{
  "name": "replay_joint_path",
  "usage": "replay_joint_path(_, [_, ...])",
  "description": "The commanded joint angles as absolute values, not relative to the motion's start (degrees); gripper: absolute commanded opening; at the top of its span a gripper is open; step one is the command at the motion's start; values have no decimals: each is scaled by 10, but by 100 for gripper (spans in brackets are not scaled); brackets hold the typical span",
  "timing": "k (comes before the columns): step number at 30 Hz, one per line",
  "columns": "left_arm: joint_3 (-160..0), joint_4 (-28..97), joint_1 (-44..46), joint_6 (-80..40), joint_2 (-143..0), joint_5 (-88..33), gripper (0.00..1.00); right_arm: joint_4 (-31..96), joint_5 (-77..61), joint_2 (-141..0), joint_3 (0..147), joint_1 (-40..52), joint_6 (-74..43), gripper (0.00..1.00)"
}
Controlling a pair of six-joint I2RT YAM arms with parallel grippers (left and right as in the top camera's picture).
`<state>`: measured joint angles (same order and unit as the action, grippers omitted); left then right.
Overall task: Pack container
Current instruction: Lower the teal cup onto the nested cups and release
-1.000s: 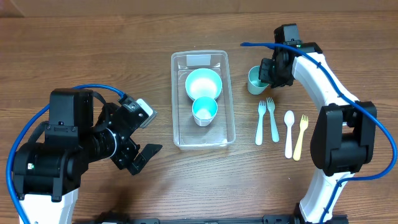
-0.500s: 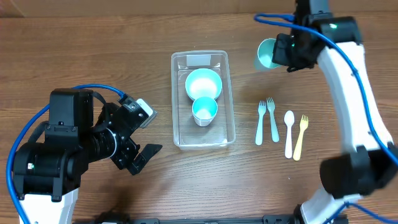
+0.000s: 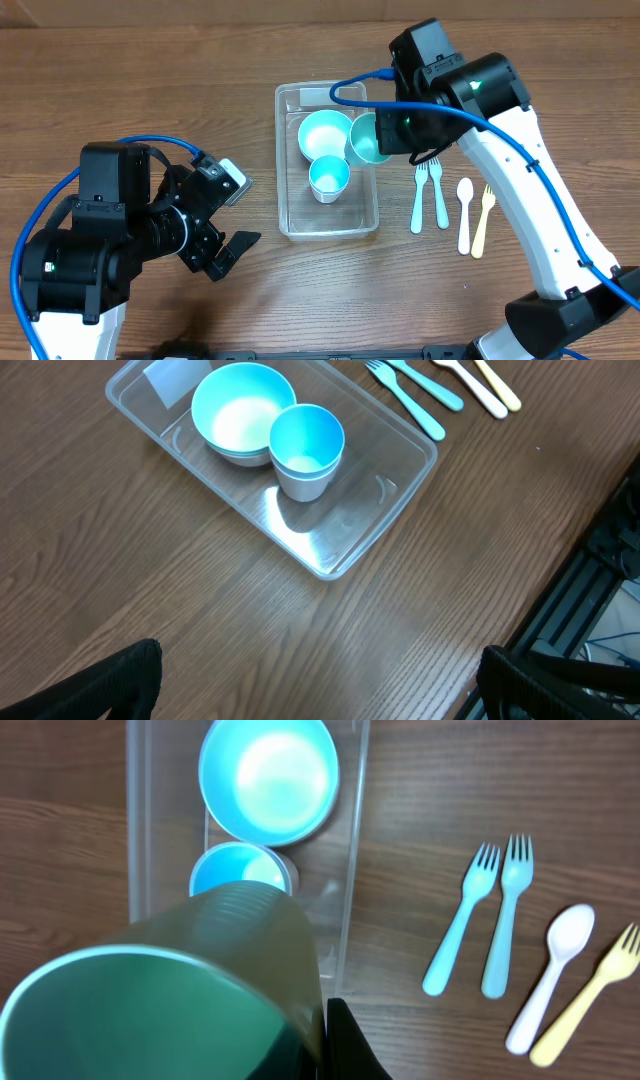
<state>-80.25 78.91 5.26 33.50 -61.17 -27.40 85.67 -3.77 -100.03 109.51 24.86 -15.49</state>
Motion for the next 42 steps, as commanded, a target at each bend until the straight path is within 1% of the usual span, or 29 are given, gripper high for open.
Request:
replay_joint_path(1, [-808, 789, 52, 347, -611, -279, 100, 835, -62, -993, 1049, 256, -167, 4])
replay_joint_path(4, [-808, 789, 52, 347, -611, -279, 100, 798, -55, -993, 1012, 296, -168, 4])
replay_joint_path(6, [-808, 789, 52, 347, -611, -279, 100, 776, 24, -994, 982, 325, -203, 4])
replay_joint_path(10, [-808, 789, 52, 347, -611, -279, 100, 704, 43, -994, 940, 332, -211, 4])
replay_joint_path(13, [-808, 789, 52, 347, -611, -279, 100, 656, 39, -1002, 937, 332, -211, 4])
replay_joint_path(19, [-808, 789, 52, 347, -611, -279, 100, 654, 34, -1037, 937, 332, -211, 4])
replay_joint_path(30, [-808, 790, 52, 347, -612, -279, 100, 674, 3, -1037, 937, 332, -210, 4])
replay_joint_path(31, [-808, 790, 52, 347, -612, -279, 100, 675, 3, -1037, 937, 332, -210, 22])
replay_joint_path(32, [-808, 790, 52, 347, -612, -279, 100, 676, 3, -1037, 937, 332, -210, 46])
replay_joint_path(33, [-808, 790, 52, 347, -613, -279, 100, 676, 3, -1037, 937, 332, -210, 53])
replay_joint_path(34, [-808, 790, 52, 347, -615, -279, 100, 676, 3, -1037, 937, 332, -210, 55])
replay_joint_path(37, [-808, 790, 52, 347, -619, -279, 100, 703, 1, -1025, 972, 331, -210, 55])
replay_joint_path(41, [-808, 790, 52, 347, -619, -279, 100, 797, 69, -971, 1067, 312, -211, 55])
replay_joint_path(42, [-808, 790, 52, 347, -619, -279, 100, 810, 82, -943, 1071, 294, -211, 57])
